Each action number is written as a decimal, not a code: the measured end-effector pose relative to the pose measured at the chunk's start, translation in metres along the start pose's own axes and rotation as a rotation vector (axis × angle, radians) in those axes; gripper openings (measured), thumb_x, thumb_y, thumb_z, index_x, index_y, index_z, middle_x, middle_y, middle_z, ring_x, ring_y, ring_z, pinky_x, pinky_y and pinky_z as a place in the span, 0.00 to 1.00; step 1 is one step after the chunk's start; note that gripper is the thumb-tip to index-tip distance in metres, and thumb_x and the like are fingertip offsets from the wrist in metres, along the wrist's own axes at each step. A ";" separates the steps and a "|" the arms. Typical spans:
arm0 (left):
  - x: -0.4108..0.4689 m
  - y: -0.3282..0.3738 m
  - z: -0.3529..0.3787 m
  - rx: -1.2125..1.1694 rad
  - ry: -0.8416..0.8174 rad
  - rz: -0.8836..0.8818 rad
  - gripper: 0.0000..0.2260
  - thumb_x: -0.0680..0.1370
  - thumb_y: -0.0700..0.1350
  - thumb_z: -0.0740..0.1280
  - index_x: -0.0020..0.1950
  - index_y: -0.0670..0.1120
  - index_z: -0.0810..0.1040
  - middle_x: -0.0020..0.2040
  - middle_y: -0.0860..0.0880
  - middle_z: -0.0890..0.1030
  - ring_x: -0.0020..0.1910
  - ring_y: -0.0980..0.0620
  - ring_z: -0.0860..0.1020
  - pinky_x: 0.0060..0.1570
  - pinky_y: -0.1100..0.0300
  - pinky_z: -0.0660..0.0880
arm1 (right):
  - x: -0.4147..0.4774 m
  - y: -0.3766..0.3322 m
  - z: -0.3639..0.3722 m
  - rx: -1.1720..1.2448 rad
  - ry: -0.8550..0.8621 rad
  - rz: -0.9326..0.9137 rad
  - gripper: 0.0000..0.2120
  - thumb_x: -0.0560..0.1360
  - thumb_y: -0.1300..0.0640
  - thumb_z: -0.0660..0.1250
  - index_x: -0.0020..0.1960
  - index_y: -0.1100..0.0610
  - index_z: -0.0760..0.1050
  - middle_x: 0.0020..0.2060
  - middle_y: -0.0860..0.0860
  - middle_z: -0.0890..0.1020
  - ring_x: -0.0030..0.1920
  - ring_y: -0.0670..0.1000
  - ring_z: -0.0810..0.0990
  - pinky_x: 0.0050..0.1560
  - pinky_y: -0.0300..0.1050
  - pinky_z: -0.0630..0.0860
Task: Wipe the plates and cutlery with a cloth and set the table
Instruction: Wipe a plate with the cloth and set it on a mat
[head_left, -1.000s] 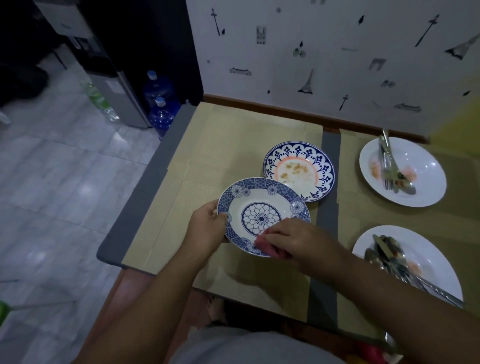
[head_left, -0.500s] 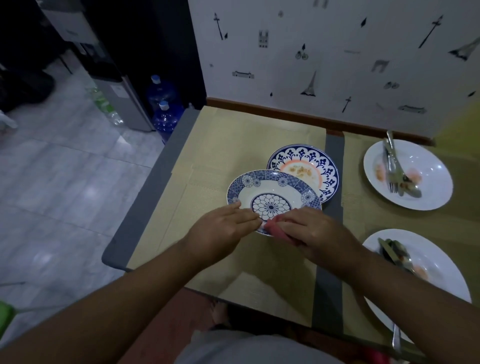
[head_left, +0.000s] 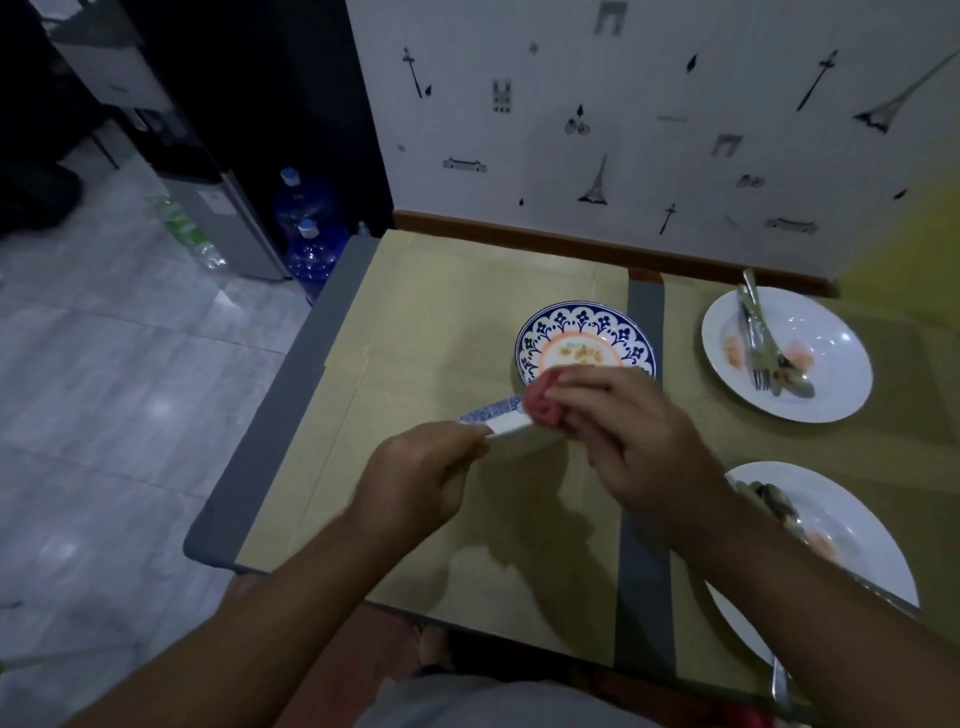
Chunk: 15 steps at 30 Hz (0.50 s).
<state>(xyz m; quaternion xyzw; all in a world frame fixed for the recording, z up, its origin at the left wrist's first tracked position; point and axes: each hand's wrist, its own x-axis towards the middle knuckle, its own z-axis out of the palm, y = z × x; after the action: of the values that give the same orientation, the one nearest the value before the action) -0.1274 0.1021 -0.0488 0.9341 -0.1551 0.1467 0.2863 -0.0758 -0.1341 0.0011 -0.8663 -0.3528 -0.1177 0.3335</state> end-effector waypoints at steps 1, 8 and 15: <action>0.003 0.006 -0.004 -0.078 0.039 -0.106 0.09 0.76 0.40 0.71 0.55 0.46 0.85 0.47 0.51 0.87 0.42 0.52 0.84 0.40 0.57 0.82 | 0.007 -0.001 -0.007 0.004 0.102 0.033 0.13 0.78 0.63 0.67 0.62 0.62 0.79 0.58 0.56 0.80 0.60 0.54 0.77 0.61 0.52 0.75; 0.009 0.032 -0.009 -0.867 0.169 -0.915 0.08 0.82 0.42 0.65 0.53 0.48 0.84 0.46 0.49 0.87 0.46 0.49 0.84 0.45 0.48 0.83 | -0.016 -0.011 0.007 -0.105 0.178 0.063 0.18 0.78 0.65 0.66 0.67 0.65 0.75 0.57 0.59 0.78 0.59 0.54 0.74 0.63 0.43 0.71; 0.002 0.047 -0.003 -1.200 0.127 -1.081 0.11 0.82 0.42 0.63 0.58 0.40 0.82 0.50 0.41 0.86 0.47 0.45 0.84 0.42 0.53 0.81 | -0.020 -0.022 0.041 -0.137 -0.039 -0.067 0.16 0.79 0.58 0.66 0.65 0.63 0.77 0.59 0.60 0.78 0.59 0.60 0.75 0.63 0.52 0.72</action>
<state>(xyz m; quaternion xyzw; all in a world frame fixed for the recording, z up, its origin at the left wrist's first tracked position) -0.1440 0.0659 -0.0228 0.5570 0.2821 -0.0672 0.7782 -0.1068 -0.1058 -0.0279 -0.8771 -0.3790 -0.1356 0.2622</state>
